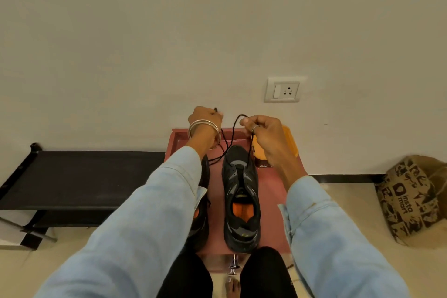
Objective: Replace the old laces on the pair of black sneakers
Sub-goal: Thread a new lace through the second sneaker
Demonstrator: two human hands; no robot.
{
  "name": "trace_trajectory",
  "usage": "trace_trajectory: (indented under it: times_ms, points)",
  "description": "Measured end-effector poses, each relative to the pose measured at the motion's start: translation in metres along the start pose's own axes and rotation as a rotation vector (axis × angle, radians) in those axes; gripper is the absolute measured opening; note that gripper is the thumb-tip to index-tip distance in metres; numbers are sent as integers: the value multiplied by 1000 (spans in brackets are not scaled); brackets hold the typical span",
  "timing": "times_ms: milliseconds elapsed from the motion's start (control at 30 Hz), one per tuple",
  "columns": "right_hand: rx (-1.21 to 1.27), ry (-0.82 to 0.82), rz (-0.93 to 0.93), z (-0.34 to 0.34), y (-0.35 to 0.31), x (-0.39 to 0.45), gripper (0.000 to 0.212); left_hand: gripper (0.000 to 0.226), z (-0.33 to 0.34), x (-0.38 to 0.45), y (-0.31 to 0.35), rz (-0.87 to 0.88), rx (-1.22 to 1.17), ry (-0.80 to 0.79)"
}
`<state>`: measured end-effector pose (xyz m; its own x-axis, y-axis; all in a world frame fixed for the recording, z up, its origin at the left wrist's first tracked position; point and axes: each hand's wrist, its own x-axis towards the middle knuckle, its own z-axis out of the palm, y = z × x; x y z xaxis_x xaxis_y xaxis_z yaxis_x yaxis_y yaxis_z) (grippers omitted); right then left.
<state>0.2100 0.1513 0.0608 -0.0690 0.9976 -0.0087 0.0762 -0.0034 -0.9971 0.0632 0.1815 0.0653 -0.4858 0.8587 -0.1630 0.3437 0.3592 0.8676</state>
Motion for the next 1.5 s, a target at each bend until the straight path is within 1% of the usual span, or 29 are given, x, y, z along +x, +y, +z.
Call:
trace_trajectory:
  times_ms: [33, 67, 100, 133, 167, 200, 233, 267, 300, 333, 367, 433, 500, 600, 667, 733, 800, 833, 867, 900, 967, 1033, 1100, 1167, 1233, 1367, 1400, 1467, 1500]
  points:
    - [-38, -1, -16, -4, 1, 0, 12, 24, -5, -2, -2, -66, 177, 45]
    - [-93, -11, -29, -7, 1, -1, 13, 29, -7, -6, -5, -111, 369, 51]
    - [-144, -36, -43, -10, 1, -2, 12, 35, -8, -10, -8, -111, 529, 35]
    - [-200, -70, -58, -12, 1, -3, 13, 46, -7, -15, -11, -39, 605, 9]
    - [-237, -106, -70, -13, 1, -6, 13, 56, -6, -20, -15, 109, 602, -21]
    - [-261, -135, -85, -13, -1, -9, 14, 60, -4, -23, -17, 311, 538, -73]
    - [-258, -156, -99, -13, -2, -11, 15, 55, -2, -25, -17, 510, 463, -160]
    - [-252, -165, -110, -14, -4, -14, 15, 43, 0, -29, -19, 655, 398, -252]
    - [-238, -162, -110, -15, -5, -17, 16, 29, 3, -32, -21, 709, 355, -318]
    - [-220, -144, -102, -18, -4, -19, 16, 20, 4, -36, -23, 692, 324, -351]
    - [-191, -109, -83, -22, -4, -21, 17, 15, 3, -40, -25, 642, 276, -362]
    - [-128, 7, -15, -37, 4, -24, 18, 13, -4, -44, -27, 554, 172, -345]
    - [-51, 126, 64, -57, 17, -26, 19, 10, -17, -44, -27, 531, 116, -330]
    - [5, 295, 175, -81, 37, -33, 23, 10, -38, -42, -29, 545, 117, -271]
    - [8, 432, 280, -93, 53, -36, 26, 11, -47, -39, -31, 546, 102, -235]
    - [-117, 514, 405, -100, 68, -38, 22, 11, -53, -39, -32, 539, 98, -206]
    - [-450, 456, 487, -99, 75, -41, 17, 12, -53, -44, -31, 549, 99, -183]
    - [-622, 382, 472, -94, 74, -44, 22, 13, -50, -48, -30, 559, 103, -180]
    - [-738, 295, 394, -86, 67, -47, 28, 13, -46, -52, -28, 567, 103, -185]
    - [-764, 192, 260, -75, 57, -50, 35, 14, -40, -58, -26, 570, 98, -198]
    - [-589, -29, 19, -50, 31, -56, 45, 14, -25, -67, -24, 574, 73, -241]
    - [-395, -138, -87, -29, 11, -60, 35, 13, -13, -74, -24, 568, 31, -298]
    - [-333, -90, -141, -22, 6, -58, 16, 13, -9, -77, -26, 529, -30, -331]
    - [-354, -13, -139, -32, 11, -51, 5, 13, -13, -75, -32, 497, -54, -316]
    - [-410, 78, -88, -49, 23, -46, 14, 12, -19, -72, -42, 480, -13, -284]
    - [-509, 271, 5, -72, 42, -40, 16, 12, -25, -67, -62, 418, 41, -254]
    - [-549, 293, 38, -72, 44, -40, 15, 13, -23, -67, -67, 402, 43, -256]
    - [-719, 268, 108, -71, 49, -39, 5, 15, -17, -67, -73, 375, 57, -260]
    - [-826, 226, 137, -68, 50, -40, 12, 15, -13, -68, -75, 358, 53, -264]
